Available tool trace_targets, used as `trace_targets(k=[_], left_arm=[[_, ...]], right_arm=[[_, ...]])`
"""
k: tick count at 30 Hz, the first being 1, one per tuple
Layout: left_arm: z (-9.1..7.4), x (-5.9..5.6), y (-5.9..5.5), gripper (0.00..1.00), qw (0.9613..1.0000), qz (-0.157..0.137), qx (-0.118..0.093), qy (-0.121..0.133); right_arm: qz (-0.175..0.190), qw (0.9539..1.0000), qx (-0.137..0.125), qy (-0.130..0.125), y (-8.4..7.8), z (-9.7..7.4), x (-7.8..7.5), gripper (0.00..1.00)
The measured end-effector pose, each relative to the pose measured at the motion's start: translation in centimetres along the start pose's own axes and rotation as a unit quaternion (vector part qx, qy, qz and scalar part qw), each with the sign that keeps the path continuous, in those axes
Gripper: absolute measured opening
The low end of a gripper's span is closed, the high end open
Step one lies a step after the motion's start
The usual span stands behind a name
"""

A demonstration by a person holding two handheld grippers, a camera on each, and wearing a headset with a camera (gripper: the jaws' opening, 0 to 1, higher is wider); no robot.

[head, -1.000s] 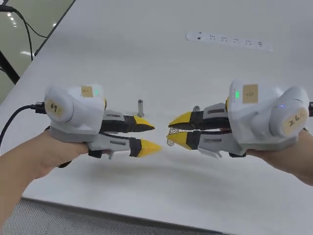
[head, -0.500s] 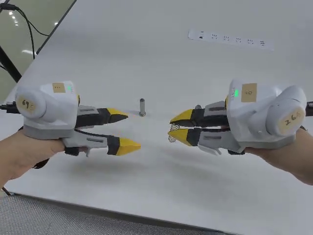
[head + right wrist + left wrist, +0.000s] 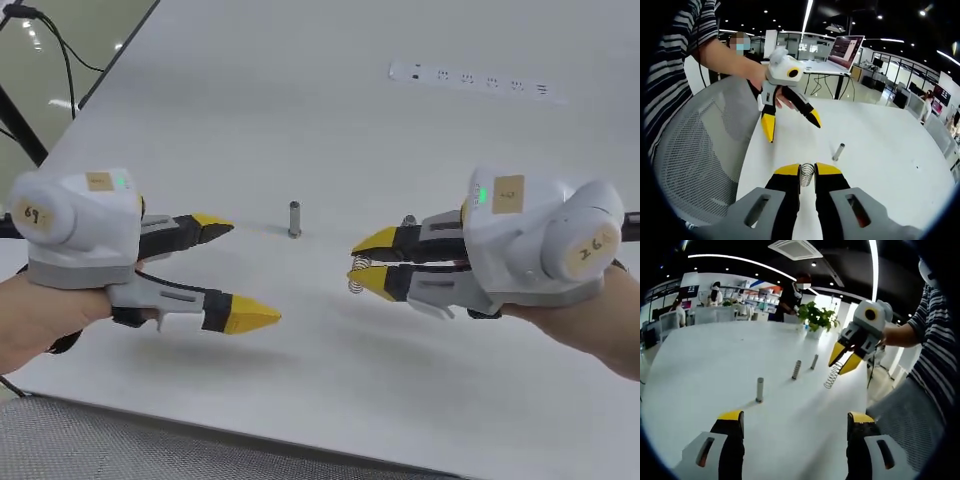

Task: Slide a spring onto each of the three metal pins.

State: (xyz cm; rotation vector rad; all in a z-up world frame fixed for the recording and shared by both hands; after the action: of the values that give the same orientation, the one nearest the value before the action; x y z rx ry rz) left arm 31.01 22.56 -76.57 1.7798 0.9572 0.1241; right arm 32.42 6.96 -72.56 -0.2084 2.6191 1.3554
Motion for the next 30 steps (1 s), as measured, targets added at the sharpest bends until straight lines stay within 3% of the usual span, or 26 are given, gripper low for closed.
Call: trace_targets(k=[3, 10, 16, 30], left_arm=[[-0.1, 0.2, 0.0, 0.91, 1.0, -0.003, -0.004, 0.008], [-0.4, 0.4, 0.1, 0.97, 0.9998, -0.004, -0.009, 0.017], [-0.7, 0.4, 0.0, 0.98, 0.9998, -0.006, -0.01, 0.019], [-1.3, 0.5, 0.0, 0.98, 0.9994, -0.009, -0.018, 0.027]], right_arm=[[0.001, 1.0, 0.001, -0.002, -0.1, 0.1, -0.1, 0.08], [-0.001, 1.0, 0.001, -0.002, 0.0, 0.4, -0.3, 0.08], [-0.006, 1.0, 0.005, -0.001, 0.0, 1.1, -0.9, 0.08], [-0.015, 0.9998, 0.008, -0.011, 1.3, 3.1, -3.9, 0.08]])
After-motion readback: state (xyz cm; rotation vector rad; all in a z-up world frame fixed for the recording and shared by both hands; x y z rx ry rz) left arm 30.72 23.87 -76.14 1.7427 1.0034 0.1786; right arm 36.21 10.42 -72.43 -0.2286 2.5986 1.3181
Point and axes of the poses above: the centre of the closed fingertips' face, and the gripper's own axes: z roughly forward along the fingers, x roughly to its left, y roughly out of its top, the point moved 5 cm from there along -z, roughly backward along the fingers, and after that the axes turned 7 degrees about -z, right-handed, at the moved point
